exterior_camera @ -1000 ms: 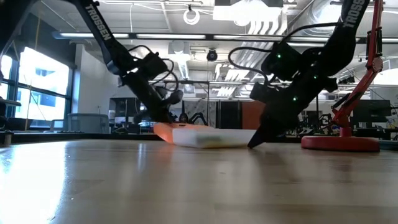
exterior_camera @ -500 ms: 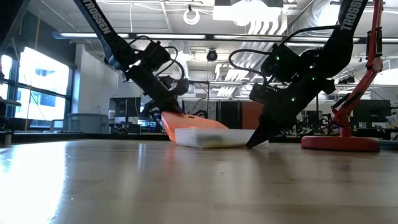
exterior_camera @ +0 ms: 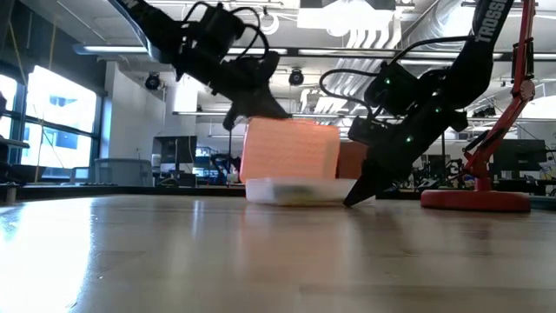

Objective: Pick & place school supplies into a supply box
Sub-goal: Close the orange supply box

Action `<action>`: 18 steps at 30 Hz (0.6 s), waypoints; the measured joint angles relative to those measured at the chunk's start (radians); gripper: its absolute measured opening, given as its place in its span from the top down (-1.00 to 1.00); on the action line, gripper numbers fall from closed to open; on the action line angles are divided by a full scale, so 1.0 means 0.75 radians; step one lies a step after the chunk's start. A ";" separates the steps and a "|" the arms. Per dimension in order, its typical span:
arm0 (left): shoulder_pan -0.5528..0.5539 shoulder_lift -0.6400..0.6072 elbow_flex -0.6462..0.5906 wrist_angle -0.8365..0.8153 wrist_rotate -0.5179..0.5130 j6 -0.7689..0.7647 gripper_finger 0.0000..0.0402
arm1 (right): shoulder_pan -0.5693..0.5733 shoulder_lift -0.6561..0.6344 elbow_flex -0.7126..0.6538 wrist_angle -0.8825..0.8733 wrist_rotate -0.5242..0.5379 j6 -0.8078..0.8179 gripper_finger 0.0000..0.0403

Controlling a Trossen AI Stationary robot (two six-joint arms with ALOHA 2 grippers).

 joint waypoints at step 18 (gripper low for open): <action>-0.387 0.002 -0.008 -0.067 -0.434 -0.083 0.95 | 0.026 0.002 0.000 0.042 -0.063 0.006 1.00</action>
